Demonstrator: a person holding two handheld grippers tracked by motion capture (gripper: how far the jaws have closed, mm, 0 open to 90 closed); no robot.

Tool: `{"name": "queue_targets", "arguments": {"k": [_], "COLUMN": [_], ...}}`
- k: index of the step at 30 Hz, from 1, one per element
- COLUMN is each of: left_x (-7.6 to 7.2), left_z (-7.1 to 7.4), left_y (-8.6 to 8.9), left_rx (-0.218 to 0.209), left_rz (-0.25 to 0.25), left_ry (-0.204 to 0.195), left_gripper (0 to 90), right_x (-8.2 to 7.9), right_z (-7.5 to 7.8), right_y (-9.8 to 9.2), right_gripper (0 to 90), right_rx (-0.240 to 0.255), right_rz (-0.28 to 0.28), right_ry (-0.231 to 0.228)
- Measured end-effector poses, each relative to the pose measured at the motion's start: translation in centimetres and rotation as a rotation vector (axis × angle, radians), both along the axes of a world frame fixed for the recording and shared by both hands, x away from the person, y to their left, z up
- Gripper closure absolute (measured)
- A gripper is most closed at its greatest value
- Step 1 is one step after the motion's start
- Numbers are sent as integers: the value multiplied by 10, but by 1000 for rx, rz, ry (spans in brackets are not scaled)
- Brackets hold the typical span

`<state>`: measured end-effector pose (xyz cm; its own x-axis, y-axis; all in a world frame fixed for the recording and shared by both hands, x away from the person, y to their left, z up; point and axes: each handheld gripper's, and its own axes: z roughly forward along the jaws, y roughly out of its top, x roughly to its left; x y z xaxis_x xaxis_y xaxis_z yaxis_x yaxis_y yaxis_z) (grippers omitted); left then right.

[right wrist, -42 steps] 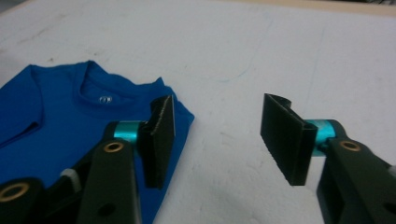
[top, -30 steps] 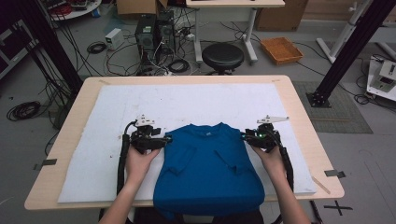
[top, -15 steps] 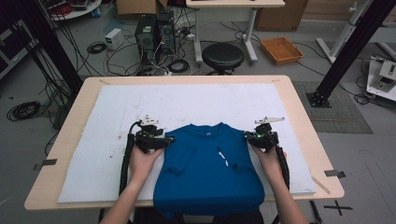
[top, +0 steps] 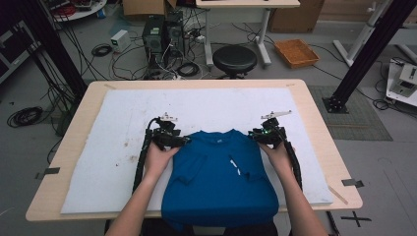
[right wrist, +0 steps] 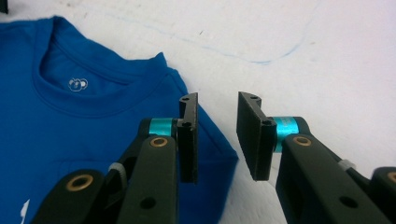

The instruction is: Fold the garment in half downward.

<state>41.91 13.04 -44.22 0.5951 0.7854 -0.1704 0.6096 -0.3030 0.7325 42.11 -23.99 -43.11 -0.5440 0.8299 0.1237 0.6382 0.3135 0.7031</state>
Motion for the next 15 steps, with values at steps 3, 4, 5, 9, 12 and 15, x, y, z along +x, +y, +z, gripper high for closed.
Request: {"name": "queue_targets", "arguments": {"k": [3, 4, 5, 9, 12, 15], "left_x": [2, 2, 2, 1, -2, -3], "left_z": [-1, -1, -1, 0, 0, 0], "left_y": [-6, -8, -9, -10, -15, -16], "left_rx": [24, 41, 56, 78, 140, 137], "left_rz": [-16, -15, -12, 4, 12, 1], "left_ry": [0, -3, -10, -18, -48, -52], "left_gripper": [481, 485, 494, 562, 620, 717], "right_x": [4, 5, 6, 7, 6, 3], "right_z": [-4, -5, -7, -10, -10, -9], "right_y": [7, 8, 9, 11, 13, 18], "right_gripper": [696, 696, 697, 703, 812, 879], "right_rx": [-24, -36, -34, -59, -81, -117], "right_rz": [32, 38, 49, 65, 87, 117], "right_ry": [-4, -5, 2, 3, -8, -30]}}
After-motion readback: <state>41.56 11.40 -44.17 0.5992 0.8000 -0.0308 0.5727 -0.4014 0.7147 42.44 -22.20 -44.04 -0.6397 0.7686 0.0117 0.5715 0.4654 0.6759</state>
